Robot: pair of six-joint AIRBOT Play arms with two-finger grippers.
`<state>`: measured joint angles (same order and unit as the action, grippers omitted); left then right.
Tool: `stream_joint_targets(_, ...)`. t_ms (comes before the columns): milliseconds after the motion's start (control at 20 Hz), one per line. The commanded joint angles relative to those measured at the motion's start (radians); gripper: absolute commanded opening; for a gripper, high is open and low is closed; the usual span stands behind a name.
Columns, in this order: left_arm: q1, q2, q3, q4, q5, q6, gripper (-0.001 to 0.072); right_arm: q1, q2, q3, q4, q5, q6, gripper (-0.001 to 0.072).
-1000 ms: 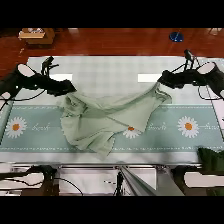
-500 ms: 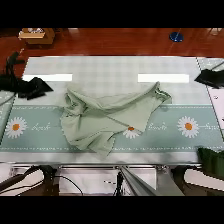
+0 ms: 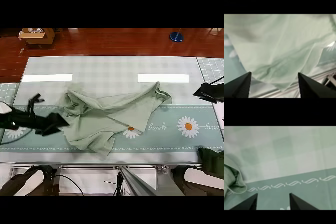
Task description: Fold the shirts.
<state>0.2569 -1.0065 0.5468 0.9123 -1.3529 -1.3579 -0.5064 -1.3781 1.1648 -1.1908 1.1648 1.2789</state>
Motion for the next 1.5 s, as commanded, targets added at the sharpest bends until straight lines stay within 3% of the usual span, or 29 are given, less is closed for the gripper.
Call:
stream_joint_targets(0,-0.010,0.037,-0.136,-0.010,-0.010,-0.001,0.0720,-0.003,-0.001,-0.008,0.037,0.006,-0.014,0.0476)
stream_joint_targets(300,-0.048,0.032,-0.224,-0.026,0.070,-0.001,0.0720,-0.003,-0.001,-0.008,0.042,0.032,-0.017,0.0477)
stream_joint_targets(550,-0.084,0.000,-0.224,-0.169,0.230,-0.008,0.0720,-0.003,-0.001,-0.008,0.051,0.053,-0.017,0.0477)
stream_joint_targets(700,-0.157,-0.068,-0.225,-0.185,0.231,0.015,0.0720,-0.003,-0.001,-0.008,0.084,0.055,-0.014,0.0477)
stream_joint_targets(750,-0.184,-0.098,-0.225,-0.185,0.233,0.015,0.0530,-0.003,-0.001,-0.008,0.100,0.055,-0.010,0.0477)
stream_joint_targets(800,-0.203,-0.122,-0.225,-0.183,0.237,0.015,0.0235,-0.003,-0.001,-0.008,0.112,0.054,-0.009,0.0477)
stream_joint_targets(850,-0.217,-0.140,-0.224,-0.185,0.239,0.015,0.0089,-0.003,-0.001,-0.008,0.115,0.054,-0.009,0.0479)
stream_joint_targets(900,-0.223,-0.146,-0.224,-0.184,0.240,0.015,0.0089,-0.004,-0.001,-0.008,0.113,0.047,-0.009,0.0537)
stream_joint_targets(1150,-0.225,-0.145,-0.224,-0.184,0.246,0.015,0.0079,-0.003,-0.042,-0.008,0.147,-0.037,0.000,0.0556)
stream_joint_targets(1350,-0.225,-0.145,-0.224,-0.183,0.247,0.015,0.0079,0.005,-0.152,-0.008,0.322,0.033,-0.117,0.0570)
stream_joint_targets(1450,-0.225,-0.145,-0.224,-0.183,0.247,0.015,0.0079,0.036,-0.198,-0.008,0.319,0.048,-0.134,0.0570)
